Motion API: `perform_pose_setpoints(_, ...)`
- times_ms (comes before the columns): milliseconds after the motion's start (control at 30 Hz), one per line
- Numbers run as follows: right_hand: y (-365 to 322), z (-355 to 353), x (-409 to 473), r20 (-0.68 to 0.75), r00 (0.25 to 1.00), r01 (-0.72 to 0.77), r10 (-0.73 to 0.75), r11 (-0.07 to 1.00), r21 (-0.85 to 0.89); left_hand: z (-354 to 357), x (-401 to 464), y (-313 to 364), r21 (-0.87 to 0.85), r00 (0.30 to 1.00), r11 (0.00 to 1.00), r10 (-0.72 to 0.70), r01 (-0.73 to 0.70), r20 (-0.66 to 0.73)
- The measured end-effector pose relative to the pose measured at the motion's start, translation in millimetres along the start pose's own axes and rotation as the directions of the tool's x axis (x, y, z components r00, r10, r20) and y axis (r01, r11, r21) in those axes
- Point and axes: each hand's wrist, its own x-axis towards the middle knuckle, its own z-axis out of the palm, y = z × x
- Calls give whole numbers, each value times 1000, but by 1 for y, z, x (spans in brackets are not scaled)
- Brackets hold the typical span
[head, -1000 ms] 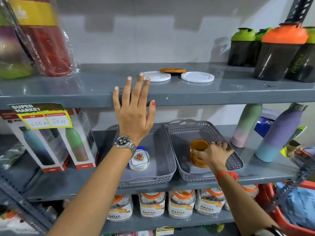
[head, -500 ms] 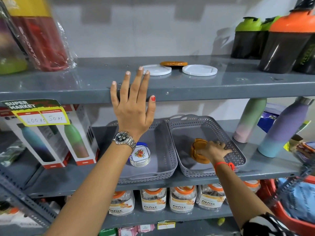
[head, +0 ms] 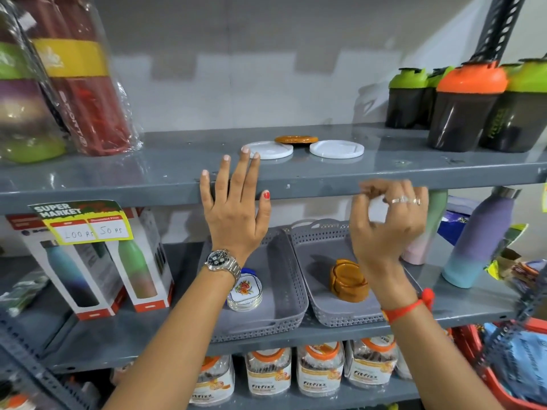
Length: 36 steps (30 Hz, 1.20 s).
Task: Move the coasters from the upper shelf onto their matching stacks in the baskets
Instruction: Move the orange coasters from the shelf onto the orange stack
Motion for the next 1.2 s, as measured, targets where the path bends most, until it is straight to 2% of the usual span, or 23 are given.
perform_pose_setpoints(67, -18, 8, 33, 75, 997, 16, -17, 1000, 15, -2, 0, 1, -5, 1000, 1000, -1, 1, 15)
perform_pose_setpoints(133, -31, 26, 63, 308, 947, -66, 94, 993, -101, -4, 0, 2, 1, 1000, 1000, -2, 2, 21)
perform_pose_setpoints(167, -32, 37, 76, 445, 882, -75, 153, 979, -188, -5, 0, 2, -1, 1000, 1000, -5, 5, 26)
perform_pose_setpoints(233, -31, 65, 97, 663, 707, -49, 245, 953, -300, -5, 1, 2, -9, 999, 1000, -8, 8, 35)
perform_pose_setpoints(300, -31, 89, 111, 786, 532, -26, 315, 934, -357, -7, 1, 2, -17, 999, 1000, -8, 8, 39)
perform_pose_setpoints(367, -28, 109, 117, 846, 384, 30, 370, 910, -412, -9, 2, 2, -19, 999, 1000, -8, 9, 39)
perform_pose_setpoints(433, -26, 121, 119, 862, 276, 69, 425, 886, -459, -10, 2, 3, -20, 999, 1000, -10, 11, 43)
perform_pose_setpoints(567, -18, 136, 114, 858, 144, 63, 493, 861, -505, -10, 2, 2, -21, 998, 1000, -6, 8, 60)
perform_pose_setpoints(633, -15, 142, 108, 850, 102, 56, 517, 850, -523, -11, 2, 2, -24, 998, 1000, -3, 5, 64)
perform_pose_setpoints(867, -10, 153, 102, 813, 127, -52, 568, 823, -566, -9, 2, 1, -27, 998, 1000, 2, 0, 60)
perform_pose_setpoints(933, -11, 153, 103, 818, 169, -42, 550, 833, -552, -8, 2, 1, -29, 998, 1000, 2, 0, 57)
perform_pose_setpoints(1000, -14, 150, 105, 824, 246, -52, 511, 856, -515, -7, 2, 1, -23, 999, 1000, 2, -1, 53)
perform_pose_setpoints(1067, -21, 144, 107, 807, 358, -98, 469, 879, -467, -8, 2, 1, -25, 999, 1000, -1, 3, 52)
perform_pose_setpoints(1200, -43, 117, 105, 679, 665, -119, 311, 942, -315, -9, 3, 1, -25, 998, 1000, -2, 3, 63)
